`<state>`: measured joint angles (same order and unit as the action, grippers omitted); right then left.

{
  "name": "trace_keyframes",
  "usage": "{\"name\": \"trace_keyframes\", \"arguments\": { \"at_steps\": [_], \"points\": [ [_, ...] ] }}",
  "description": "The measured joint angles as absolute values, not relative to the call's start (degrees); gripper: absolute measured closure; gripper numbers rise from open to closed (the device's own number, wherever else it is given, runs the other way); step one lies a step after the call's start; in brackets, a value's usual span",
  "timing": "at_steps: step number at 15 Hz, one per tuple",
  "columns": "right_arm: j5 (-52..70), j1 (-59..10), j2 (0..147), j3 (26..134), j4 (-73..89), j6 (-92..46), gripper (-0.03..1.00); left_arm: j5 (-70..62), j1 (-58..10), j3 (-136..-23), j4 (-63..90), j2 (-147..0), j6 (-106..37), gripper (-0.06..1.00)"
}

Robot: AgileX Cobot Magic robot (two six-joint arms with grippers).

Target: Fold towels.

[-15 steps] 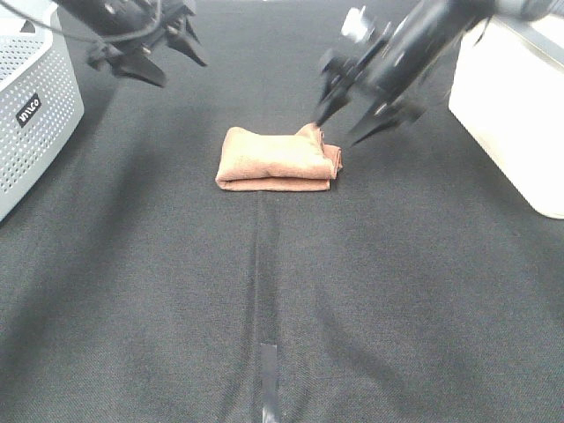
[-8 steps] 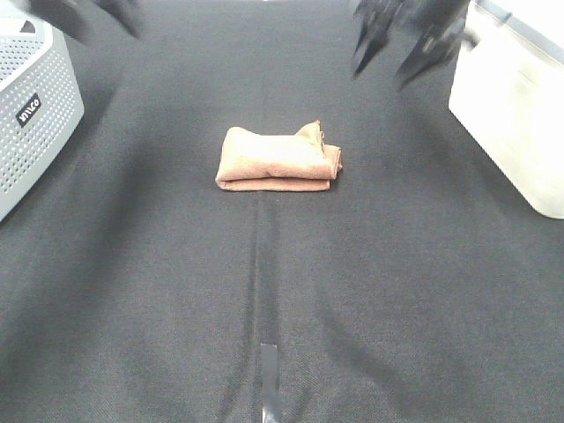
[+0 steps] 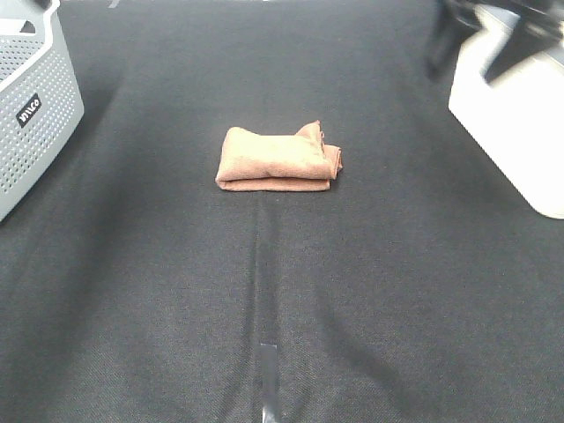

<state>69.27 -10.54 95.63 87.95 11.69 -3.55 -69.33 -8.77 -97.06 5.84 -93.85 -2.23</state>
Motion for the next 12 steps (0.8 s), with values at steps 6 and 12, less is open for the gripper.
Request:
{"name": "trace_keyframes", "arguments": {
  "at_steps": [6,12],
  "points": [
    [66.9,-10.5,62.6,52.5,9.2,-3.6,0.31,-69.5,-8.8,-60.9,5.8,-62.6,-5.0,0.24],
    [63.5,-10.5,26.5,34.4,4.2,-3.6,0.31,-67.2,-8.8,-37.6,5.8,-25.2,-5.3,0.24]
  ]
}}
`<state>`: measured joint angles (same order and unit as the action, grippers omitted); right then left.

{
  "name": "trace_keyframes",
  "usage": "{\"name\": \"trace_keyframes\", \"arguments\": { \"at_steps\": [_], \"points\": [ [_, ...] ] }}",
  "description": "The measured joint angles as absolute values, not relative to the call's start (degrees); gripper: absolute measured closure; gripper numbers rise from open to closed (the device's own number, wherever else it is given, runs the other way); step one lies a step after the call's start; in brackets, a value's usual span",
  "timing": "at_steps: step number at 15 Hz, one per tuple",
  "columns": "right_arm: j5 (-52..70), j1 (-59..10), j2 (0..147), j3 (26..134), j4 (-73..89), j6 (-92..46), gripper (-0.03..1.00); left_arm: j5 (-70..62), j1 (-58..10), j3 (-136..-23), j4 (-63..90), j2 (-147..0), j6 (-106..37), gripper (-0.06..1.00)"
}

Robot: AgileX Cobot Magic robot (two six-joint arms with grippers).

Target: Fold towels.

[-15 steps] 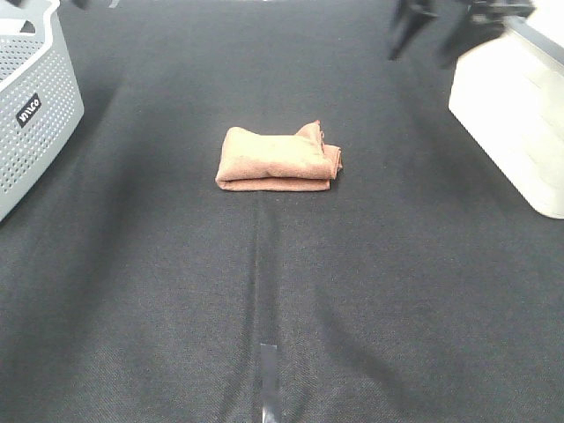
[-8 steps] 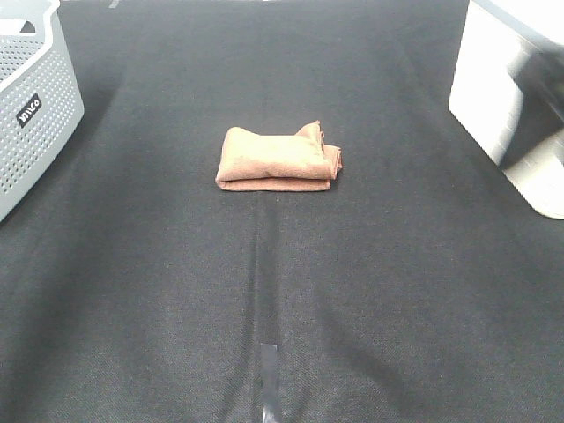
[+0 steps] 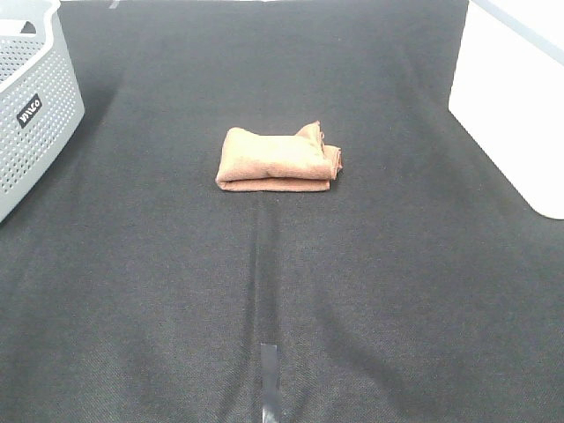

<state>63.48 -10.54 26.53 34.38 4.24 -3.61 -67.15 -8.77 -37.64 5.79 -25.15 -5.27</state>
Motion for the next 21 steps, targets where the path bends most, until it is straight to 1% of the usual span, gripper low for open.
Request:
{"name": "trace_keyframes", "arguments": {
  "at_steps": [1,3,4,7,13,21],
  "points": [
    [62.6,-10.5,21.9,32.8,4.0,-3.6,0.31,-66.7,-8.8,-36.5,5.8,-22.3,-5.5,0.24],
    [61.7,-10.5,14.4,30.3,4.0,-5.1,0.31,-64.0,-8.8,-32.1,6.1,-10.8,-7.4,0.24],
    [61.7,-10.5,14.4,30.3,4.0,-5.1,0.31,-64.0,-8.8,-32.1,6.1,-10.8,-7.4,0.24],
    [61.4,-10.5,7.8,29.2,3.7,-5.7,0.31,-61.4,-8.8,-28.8,8.0,-4.0,-10.7,0.24],
    [61.4,-10.5,7.0,29.2,3.6,-5.8,0.31,-60.8,-8.8,-28.6,10.0,-3.7,-14.0,0.24],
    [61.4,-10.5,7.0,29.2,3.6,-6.2,0.31,-60.8,-8.8,-28.6,10.2,-3.7,-14.1,0.24]
  ]
}}
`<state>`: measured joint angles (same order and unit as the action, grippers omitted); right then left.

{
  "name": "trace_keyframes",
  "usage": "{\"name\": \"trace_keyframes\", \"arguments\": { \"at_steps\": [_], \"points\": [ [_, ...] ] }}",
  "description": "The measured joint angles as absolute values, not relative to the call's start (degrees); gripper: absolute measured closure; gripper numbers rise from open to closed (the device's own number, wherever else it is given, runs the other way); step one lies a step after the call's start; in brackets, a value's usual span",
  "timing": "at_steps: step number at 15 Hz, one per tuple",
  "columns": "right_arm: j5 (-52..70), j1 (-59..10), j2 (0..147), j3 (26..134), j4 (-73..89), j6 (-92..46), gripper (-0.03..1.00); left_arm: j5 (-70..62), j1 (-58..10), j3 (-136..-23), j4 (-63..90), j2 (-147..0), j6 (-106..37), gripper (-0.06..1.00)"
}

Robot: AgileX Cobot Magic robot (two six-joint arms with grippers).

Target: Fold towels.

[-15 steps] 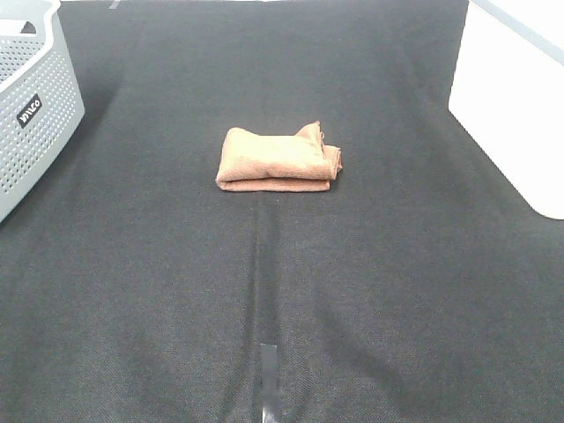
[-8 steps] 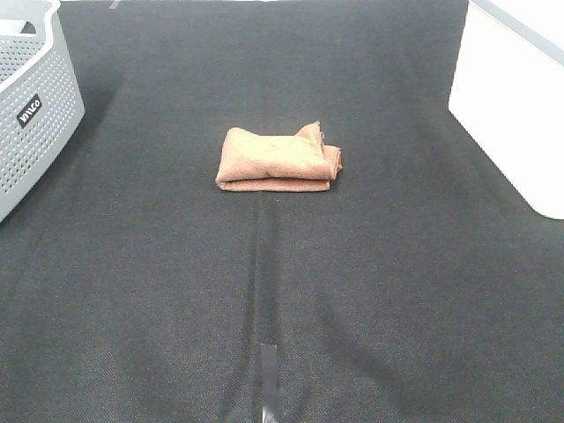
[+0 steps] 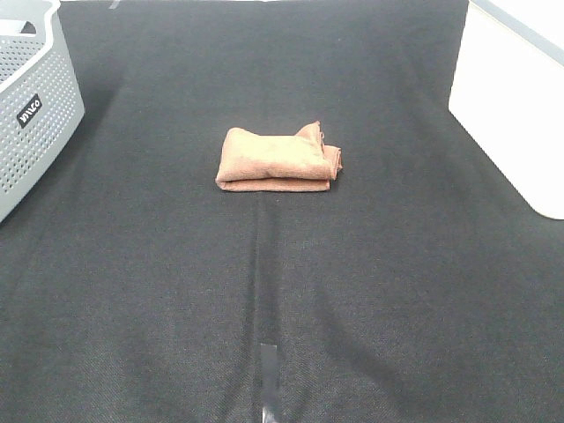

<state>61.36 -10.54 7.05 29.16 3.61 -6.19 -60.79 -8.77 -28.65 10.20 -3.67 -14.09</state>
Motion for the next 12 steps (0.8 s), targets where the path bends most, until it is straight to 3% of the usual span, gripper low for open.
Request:
{"name": "trace_keyframes", "arguments": {
  "at_steps": [5,7,12],
  "points": [
    [61.4,-5.2,7.0,29.2,3.8,-6.2,0.31,-60.8,-0.7,-28.6,10.3,-2.3,-14.1,0.24],
    [61.4,-1.6,7.0,29.2,3.8,-6.2,0.31,-60.6,0.1,-28.6,10.3,0.1,-14.1,0.24],
    [61.2,-1.4,4.0,29.2,3.9,-6.2,0.31,-60.6,0.1,-28.6,10.3,0.2,-14.1,0.24]
  ]
}}
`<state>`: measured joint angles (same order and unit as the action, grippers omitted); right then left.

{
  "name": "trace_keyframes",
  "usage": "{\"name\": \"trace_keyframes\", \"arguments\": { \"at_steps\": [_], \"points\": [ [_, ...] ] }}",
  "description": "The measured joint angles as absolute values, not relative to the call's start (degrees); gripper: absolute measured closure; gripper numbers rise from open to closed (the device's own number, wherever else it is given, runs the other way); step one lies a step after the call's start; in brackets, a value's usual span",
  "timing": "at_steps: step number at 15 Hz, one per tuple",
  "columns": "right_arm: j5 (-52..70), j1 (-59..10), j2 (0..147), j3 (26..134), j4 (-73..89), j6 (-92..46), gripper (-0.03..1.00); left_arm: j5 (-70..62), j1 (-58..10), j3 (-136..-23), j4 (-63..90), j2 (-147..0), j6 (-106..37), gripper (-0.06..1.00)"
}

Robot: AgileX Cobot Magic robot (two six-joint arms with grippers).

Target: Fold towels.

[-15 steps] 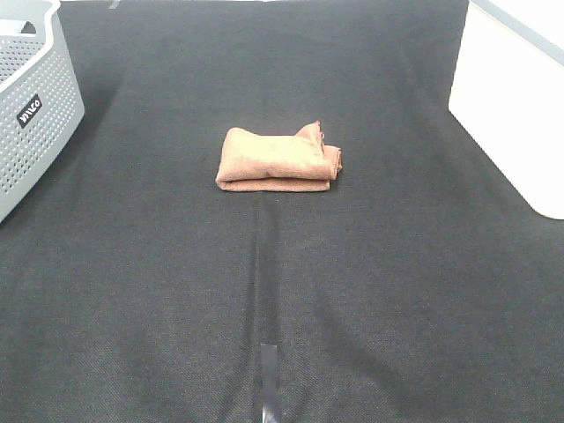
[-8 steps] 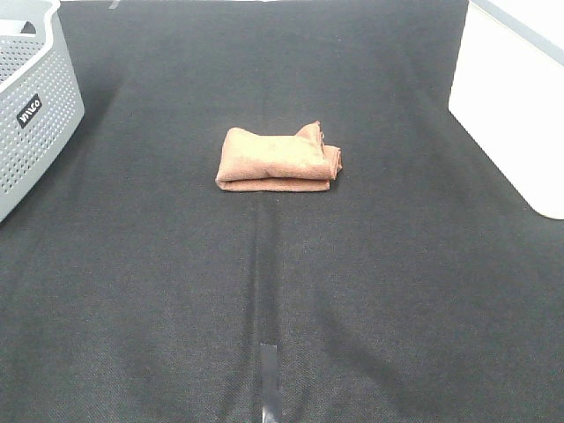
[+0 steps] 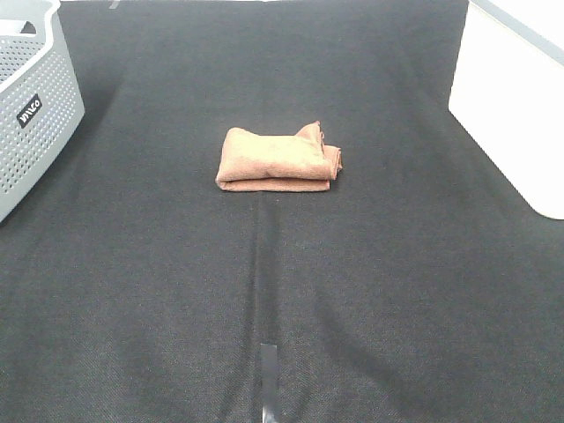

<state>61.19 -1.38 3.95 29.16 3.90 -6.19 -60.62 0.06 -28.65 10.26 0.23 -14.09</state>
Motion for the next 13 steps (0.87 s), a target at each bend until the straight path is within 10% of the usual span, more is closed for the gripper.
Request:
{"name": "trace_keyframes", "arguments": {
  "at_steps": [13],
  "points": [
    [61.0,-1.4,-0.3,29.0,4.2,-6.2,0.31,-60.6,0.1,-28.6,10.3,0.2,-14.1,0.24]
  ]
}}
